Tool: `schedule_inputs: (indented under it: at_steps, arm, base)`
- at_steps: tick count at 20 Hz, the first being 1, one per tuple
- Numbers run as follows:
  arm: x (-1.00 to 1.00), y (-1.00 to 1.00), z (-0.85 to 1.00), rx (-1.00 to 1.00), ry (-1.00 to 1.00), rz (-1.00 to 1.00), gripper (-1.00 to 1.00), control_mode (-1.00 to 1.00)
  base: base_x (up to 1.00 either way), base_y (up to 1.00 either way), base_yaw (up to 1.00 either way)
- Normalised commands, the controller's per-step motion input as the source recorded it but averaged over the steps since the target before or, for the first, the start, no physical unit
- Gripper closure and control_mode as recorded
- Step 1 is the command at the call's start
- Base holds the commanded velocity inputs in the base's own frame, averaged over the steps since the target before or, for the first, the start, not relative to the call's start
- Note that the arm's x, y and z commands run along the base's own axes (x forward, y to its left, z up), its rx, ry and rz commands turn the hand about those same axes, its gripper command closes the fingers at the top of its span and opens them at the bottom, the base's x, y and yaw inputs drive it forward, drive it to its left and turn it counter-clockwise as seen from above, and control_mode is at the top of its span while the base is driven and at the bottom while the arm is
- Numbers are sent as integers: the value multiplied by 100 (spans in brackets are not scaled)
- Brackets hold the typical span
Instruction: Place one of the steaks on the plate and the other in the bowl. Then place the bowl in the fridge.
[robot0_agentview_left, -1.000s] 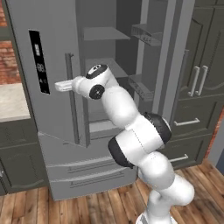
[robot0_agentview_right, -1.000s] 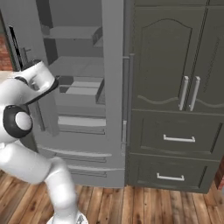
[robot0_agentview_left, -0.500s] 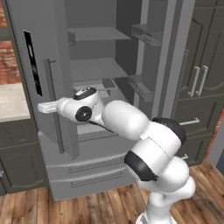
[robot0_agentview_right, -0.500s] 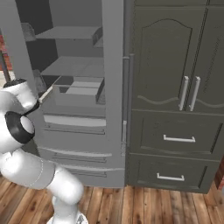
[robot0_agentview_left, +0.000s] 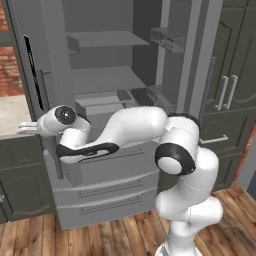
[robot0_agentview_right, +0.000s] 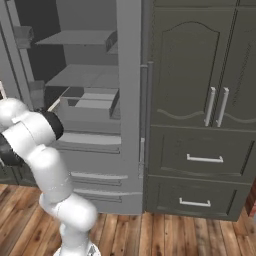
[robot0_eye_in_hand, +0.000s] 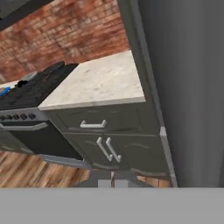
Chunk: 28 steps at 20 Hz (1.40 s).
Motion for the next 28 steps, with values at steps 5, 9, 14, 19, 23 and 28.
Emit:
schedule_inputs:
  at_steps: [5, 9, 14, 19, 23, 28]
  arm:
    - [-80, 73, 100, -1, 14, 2, 100, -100]
    - [-100, 41, 79, 0, -1, 7, 100, -100]
    - [-100, -84, 52, 0, -20, 9, 100, -100]
    - [-17, -100, -37, 0, -1, 12, 100, -100]
    - [20, -100, -100, 0, 0, 20, 100, -100]
    - [-33, -100, -25, 15, -4, 13, 100, -100]
  base:
    - [0, 0, 0]
    - [0, 0, 0]
    - [0, 0, 0]
    - [0, 0, 0]
    - [0, 0, 0]
    - [0, 0, 0]
